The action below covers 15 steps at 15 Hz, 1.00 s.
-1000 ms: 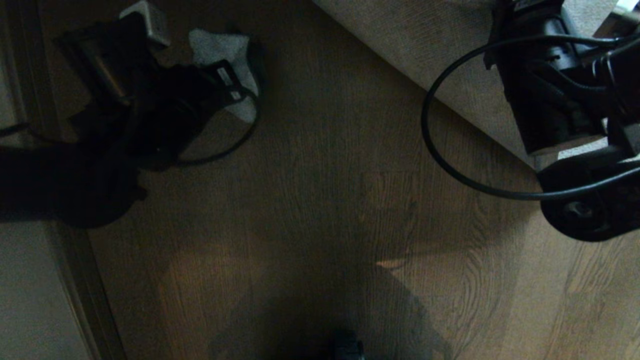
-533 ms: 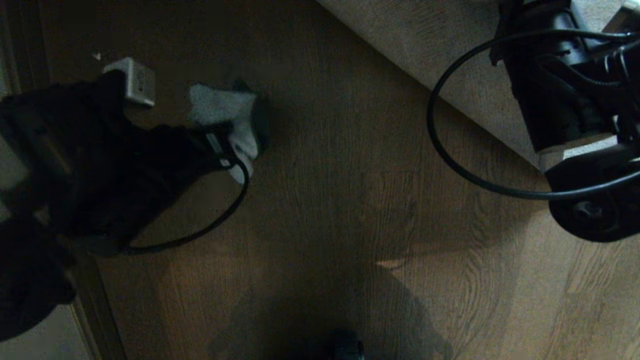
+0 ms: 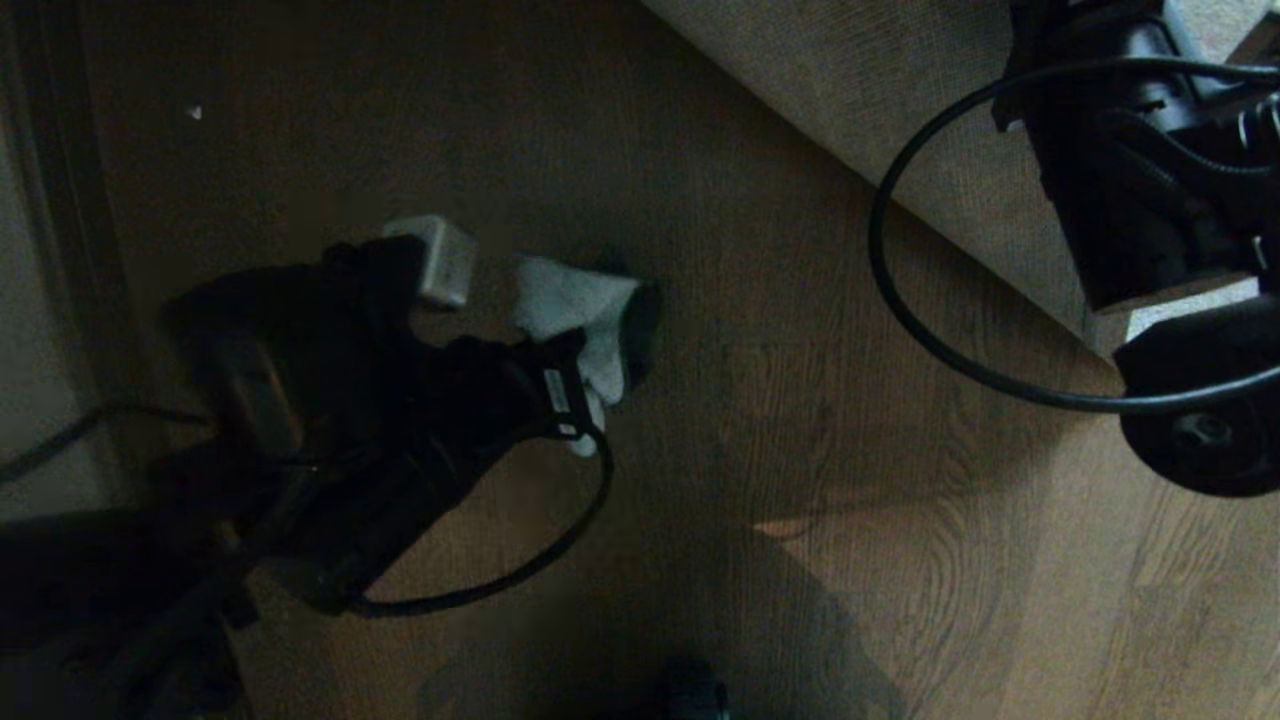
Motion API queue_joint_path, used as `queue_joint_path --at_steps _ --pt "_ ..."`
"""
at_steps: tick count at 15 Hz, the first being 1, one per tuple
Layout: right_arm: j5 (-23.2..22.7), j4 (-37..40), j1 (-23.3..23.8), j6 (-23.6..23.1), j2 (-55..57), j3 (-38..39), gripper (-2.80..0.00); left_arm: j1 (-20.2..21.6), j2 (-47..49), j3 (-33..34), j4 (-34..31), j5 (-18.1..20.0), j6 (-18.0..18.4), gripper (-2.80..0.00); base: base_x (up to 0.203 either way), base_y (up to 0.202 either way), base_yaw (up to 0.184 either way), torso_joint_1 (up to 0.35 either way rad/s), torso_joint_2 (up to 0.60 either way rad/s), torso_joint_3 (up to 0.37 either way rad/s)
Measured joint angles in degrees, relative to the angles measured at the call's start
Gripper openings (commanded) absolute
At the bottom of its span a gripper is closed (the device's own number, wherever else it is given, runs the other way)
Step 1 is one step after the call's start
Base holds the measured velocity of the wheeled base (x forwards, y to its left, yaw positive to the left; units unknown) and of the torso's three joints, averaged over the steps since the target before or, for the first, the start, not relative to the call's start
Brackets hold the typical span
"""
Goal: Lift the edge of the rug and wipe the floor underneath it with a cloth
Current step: Wipe the floor under the carpet with a rag
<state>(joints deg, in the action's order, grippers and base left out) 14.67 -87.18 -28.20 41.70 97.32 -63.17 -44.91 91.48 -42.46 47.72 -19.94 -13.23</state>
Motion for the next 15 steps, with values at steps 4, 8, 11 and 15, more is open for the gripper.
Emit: queue_joint_path --at_steps 4,8,11,15 --pt "0.07 -0.03 0.04 0.07 -0.16 0.27 -2.8 -3.73 7.54 -10.56 -0.04 0.21 -0.17 -2.8 0.0 0.0 0.0 0.0 0.0 0.0" --pt "0.1 -0.21 0.11 0.09 -0.1 0.94 -2.8 -5.34 15.26 -25.32 -0.48 0.33 -0.28 -2.8 0.0 0.0 0.0 0.0 0.0 0.0" --pt "0.13 -0.19 0.17 0.13 -0.06 0.99 -2.8 -5.1 19.28 -31.17 -0.56 0.43 -0.33 -2.8 0.0 0.0 0.0 0.0 0.0 0.0" --pt "0.13 -0.03 0.2 -0.06 -0.29 1.02 -2.8 -0.68 21.24 -32.16 0.03 0.38 -0.55 -2.8 0.0 0.0 0.0 0.0 0.0 0.0"
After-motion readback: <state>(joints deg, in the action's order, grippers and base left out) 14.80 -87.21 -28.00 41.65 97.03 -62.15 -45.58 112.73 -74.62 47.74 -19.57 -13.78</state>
